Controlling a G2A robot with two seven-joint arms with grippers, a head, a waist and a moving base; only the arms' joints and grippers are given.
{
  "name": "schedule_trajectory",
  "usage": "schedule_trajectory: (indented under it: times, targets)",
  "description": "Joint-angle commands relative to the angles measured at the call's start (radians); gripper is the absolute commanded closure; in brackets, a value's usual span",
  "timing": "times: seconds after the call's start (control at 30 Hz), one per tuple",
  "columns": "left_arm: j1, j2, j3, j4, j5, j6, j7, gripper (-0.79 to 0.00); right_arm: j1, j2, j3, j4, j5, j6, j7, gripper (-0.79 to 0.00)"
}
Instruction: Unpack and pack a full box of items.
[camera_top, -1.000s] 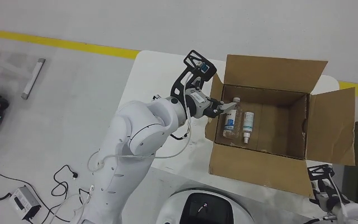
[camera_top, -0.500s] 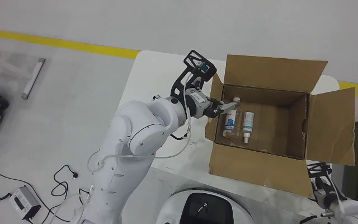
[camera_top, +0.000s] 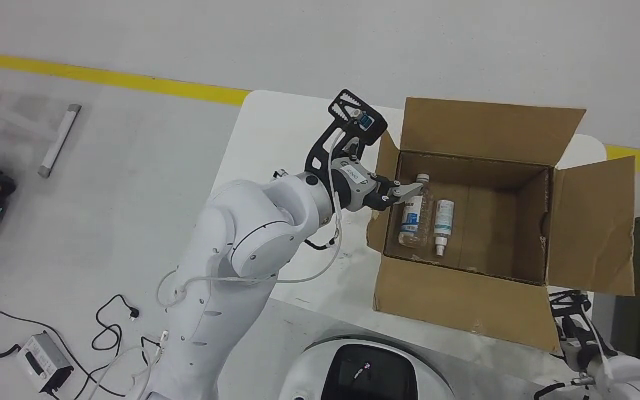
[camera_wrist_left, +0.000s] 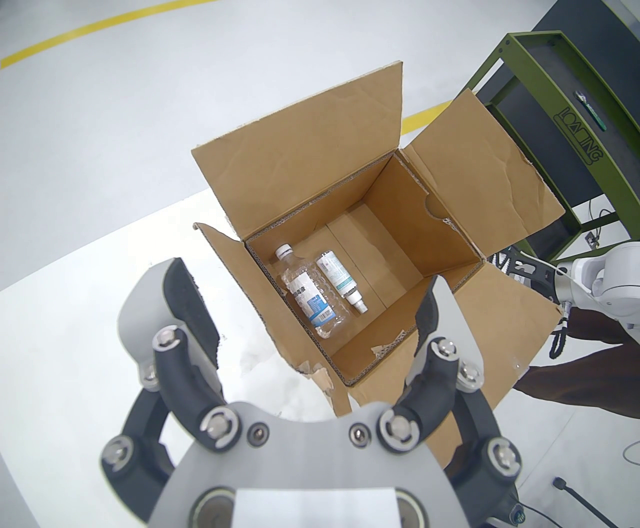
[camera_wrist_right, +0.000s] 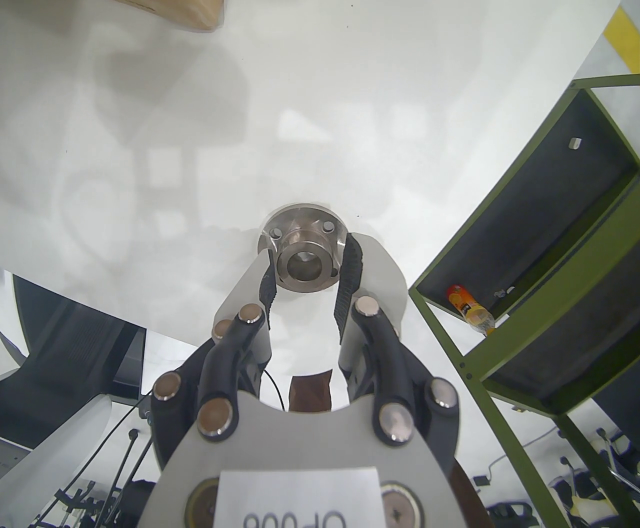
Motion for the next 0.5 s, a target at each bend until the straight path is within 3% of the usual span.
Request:
schedule_trajectory:
  times: [0.0,0.47]
  targets:
    - [0.0,0.0,0.0,0.0,0.0,0.0,0.0,-0.785,0.001,0.001,-0.003,0.002,-0.001,0.001,-0.001,-0.305]
    - [0.0,0.0,0.0,0.0,0.0,0.0,0.0,-0.785,0.013,0.005,-0.016,0.014,-0.006,0.005,0.002,-0.286]
